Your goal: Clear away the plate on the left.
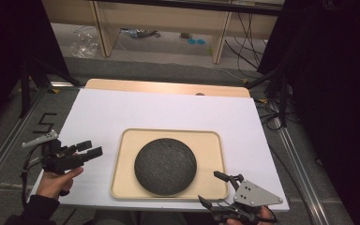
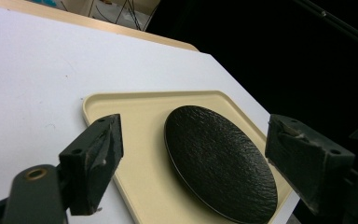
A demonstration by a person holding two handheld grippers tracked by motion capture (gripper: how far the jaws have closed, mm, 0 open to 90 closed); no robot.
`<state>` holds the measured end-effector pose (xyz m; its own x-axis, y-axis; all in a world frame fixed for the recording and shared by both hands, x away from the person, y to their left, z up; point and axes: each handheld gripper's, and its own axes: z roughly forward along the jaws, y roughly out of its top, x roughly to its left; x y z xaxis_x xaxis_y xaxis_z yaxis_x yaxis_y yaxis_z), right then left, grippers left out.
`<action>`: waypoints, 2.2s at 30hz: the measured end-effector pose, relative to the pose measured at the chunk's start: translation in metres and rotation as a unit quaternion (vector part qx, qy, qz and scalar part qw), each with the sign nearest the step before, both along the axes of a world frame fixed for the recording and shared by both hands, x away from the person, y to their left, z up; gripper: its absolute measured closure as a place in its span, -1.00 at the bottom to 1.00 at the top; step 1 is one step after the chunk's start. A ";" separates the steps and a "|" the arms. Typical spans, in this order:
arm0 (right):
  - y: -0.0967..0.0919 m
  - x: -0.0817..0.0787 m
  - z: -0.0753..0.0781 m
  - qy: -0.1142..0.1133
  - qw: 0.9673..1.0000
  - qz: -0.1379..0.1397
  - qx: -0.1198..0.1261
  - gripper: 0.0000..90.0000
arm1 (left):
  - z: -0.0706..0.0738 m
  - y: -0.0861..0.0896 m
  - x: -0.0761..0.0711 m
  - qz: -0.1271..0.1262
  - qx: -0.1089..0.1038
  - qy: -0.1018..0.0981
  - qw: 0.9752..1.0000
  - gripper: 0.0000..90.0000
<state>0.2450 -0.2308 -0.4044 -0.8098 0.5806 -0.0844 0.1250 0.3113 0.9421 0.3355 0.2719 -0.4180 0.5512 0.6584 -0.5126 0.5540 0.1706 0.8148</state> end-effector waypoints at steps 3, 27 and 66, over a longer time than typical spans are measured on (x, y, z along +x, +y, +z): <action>0.000 0.000 0.000 -0.001 1.000 -0.002 0.000 -0.57 | 0.001 0.001 -0.007 -0.004 0.006 -0.019 1.000 -0.59; 0.001 -0.001 0.000 0.000 1.000 0.001 0.000 -0.58 | 0.010 -0.027 -0.049 -0.035 0.098 -0.068 0.992 -0.60; 0.002 -0.001 -0.001 -0.003 1.000 0.004 -0.001 -0.59 | 0.010 -0.053 -0.088 -0.079 0.128 -0.103 0.983 -0.63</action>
